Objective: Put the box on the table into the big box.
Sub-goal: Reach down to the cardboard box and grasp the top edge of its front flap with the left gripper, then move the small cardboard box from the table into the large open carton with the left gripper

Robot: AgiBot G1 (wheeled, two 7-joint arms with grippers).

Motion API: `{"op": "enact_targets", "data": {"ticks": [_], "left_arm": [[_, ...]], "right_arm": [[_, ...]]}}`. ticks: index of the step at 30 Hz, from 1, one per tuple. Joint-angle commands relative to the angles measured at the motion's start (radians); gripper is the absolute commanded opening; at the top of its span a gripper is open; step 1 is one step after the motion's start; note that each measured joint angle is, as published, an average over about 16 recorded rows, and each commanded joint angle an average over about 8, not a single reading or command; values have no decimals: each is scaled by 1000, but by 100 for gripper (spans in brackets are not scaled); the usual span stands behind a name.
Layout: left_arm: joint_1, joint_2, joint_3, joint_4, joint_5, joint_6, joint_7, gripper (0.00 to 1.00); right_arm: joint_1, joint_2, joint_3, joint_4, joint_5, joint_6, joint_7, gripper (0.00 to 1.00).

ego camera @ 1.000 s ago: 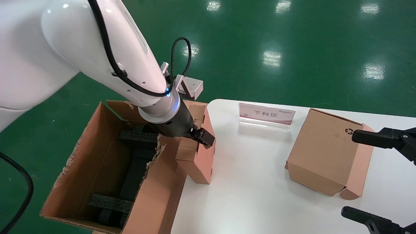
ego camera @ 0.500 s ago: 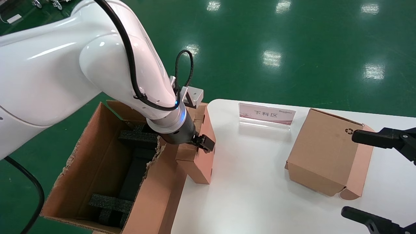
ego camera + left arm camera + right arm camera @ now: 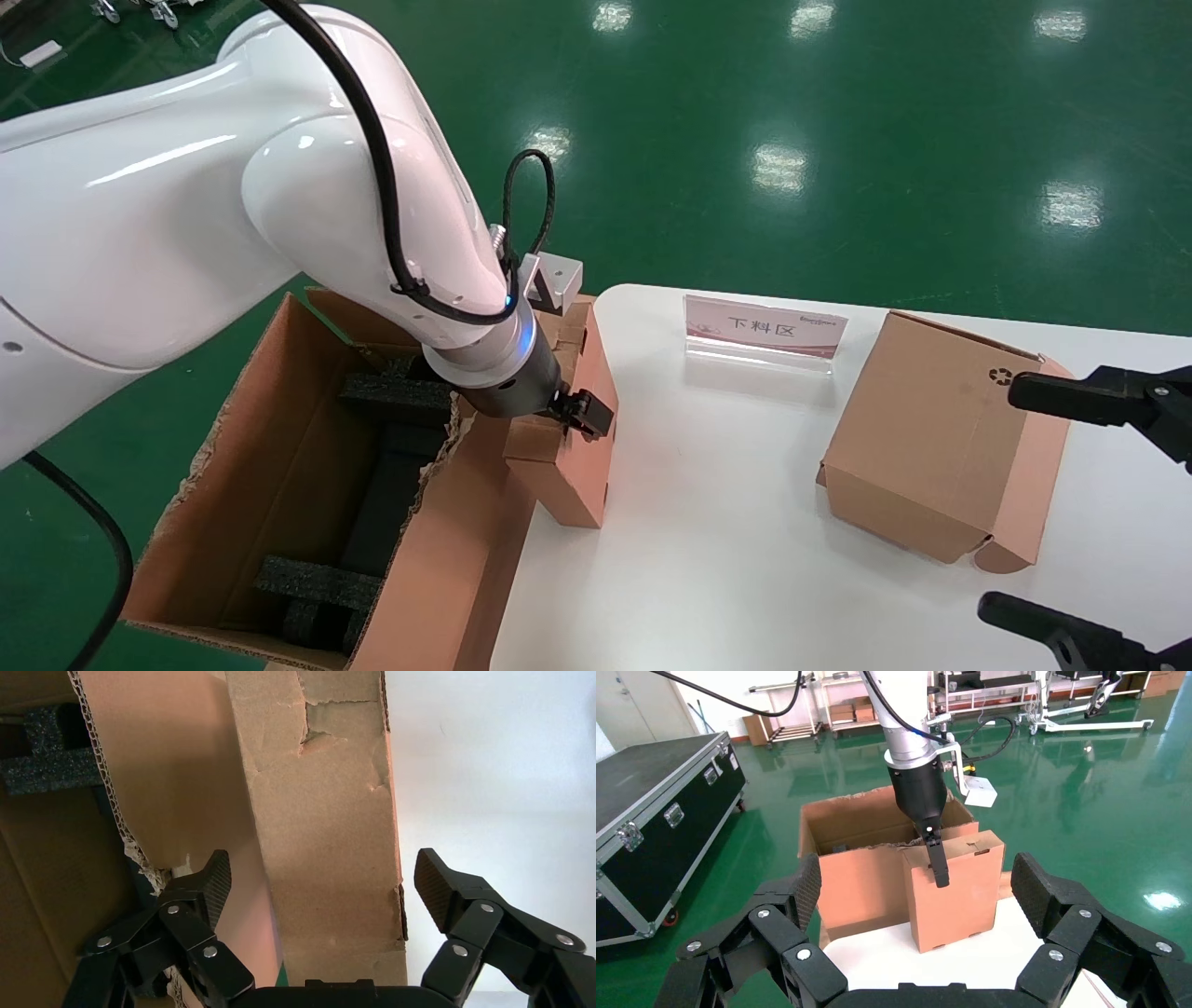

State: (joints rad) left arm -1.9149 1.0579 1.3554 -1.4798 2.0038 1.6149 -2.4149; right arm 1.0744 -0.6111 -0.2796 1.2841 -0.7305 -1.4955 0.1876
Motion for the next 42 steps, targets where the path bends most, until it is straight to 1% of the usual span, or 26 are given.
{"op": "enact_targets", "data": {"ticks": [1,4,5,12,13,34,38,42], "left_arm": [[1,0,0,0,1,0,-1,0],[2,1,0,0,2,0,-1,0],[2,1,0,0,2,0,-1,0],[1,0,0,0,1,0,-1,0],[1,0,0,0,1,0,-1,0],[-2,-3,-5,0,-1,-1,5,0],[-13,-16,-26,0,-3,-1,28,0],[-42,-46,-72,0,-8,0,83,0]], "right_arm": [[0,0,0,0,0,0,0,0],[0,0,0,0,0,0,0,1],[0,0,0,0,0,0,0,9],[0,0,0,0,0,0,0,96],[0,0,0,0,0,0,0,100],[0,0,0,0,0,0,0,100],[0,0,0,0,0,0,0,100],[0,0,0,0,0,0,0,100]]}}
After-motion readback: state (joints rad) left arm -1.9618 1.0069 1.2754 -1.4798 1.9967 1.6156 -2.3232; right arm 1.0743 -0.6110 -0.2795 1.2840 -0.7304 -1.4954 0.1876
